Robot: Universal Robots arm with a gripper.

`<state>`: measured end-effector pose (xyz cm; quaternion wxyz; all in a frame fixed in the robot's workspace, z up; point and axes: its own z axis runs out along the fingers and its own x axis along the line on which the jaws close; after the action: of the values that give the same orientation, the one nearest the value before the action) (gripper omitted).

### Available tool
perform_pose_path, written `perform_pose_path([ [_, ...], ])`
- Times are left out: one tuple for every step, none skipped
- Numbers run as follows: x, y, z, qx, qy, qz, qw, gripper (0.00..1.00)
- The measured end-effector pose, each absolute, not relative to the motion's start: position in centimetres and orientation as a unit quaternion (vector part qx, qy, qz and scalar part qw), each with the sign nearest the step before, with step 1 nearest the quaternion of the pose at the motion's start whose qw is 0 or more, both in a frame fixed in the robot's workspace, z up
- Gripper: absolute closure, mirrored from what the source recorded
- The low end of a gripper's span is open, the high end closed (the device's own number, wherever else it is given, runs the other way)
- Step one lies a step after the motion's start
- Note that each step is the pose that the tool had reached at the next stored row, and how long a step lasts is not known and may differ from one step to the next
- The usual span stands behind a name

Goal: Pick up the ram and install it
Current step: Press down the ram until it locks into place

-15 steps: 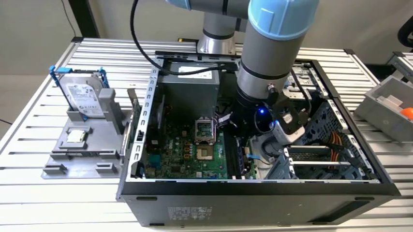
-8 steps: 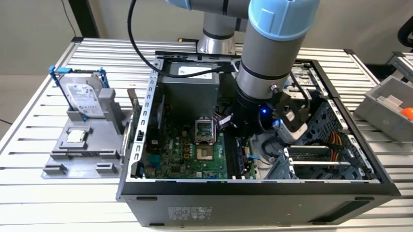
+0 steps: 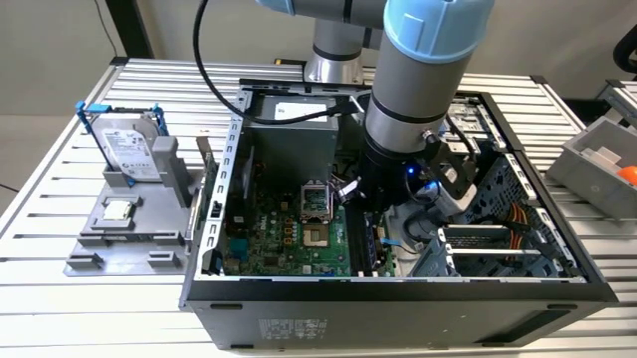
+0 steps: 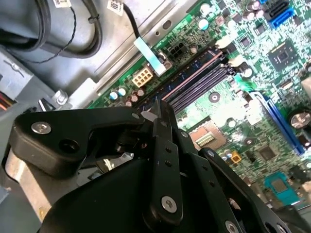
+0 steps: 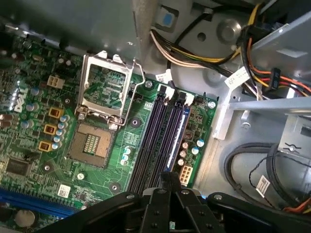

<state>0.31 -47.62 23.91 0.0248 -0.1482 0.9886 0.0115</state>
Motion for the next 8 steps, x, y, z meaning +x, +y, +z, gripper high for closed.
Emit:
perform_pose_path([
  [0.31, -47.6, 23.92, -0.155, 0.988, 0.012, 0.025, 1.0],
  [0.31, -47.59, 23.91, -0.161, 0.987, 0.012, 0.025, 1.0],
  [0.31, -47.58, 23.91, -0.167, 0.986, 0.012, 0.025, 1.0],
  [0.31, -47.57, 23.91, -0.173, 0.985, 0.012, 0.025, 1.0],
  [0.32, -47.56, 23.9, -0.179, 0.983, 0.012, 0.024, 1.0],
  [0.32, -47.55, 23.9, -0.187, 0.982, 0.013, 0.024, 1.0],
  [0.31, -47.55, 23.9, -0.196, 0.98, 0.013, 0.024, 1.0],
  [0.32, -47.54, 23.91, -0.204, 0.979, 0.013, 0.024, 1.0],
])
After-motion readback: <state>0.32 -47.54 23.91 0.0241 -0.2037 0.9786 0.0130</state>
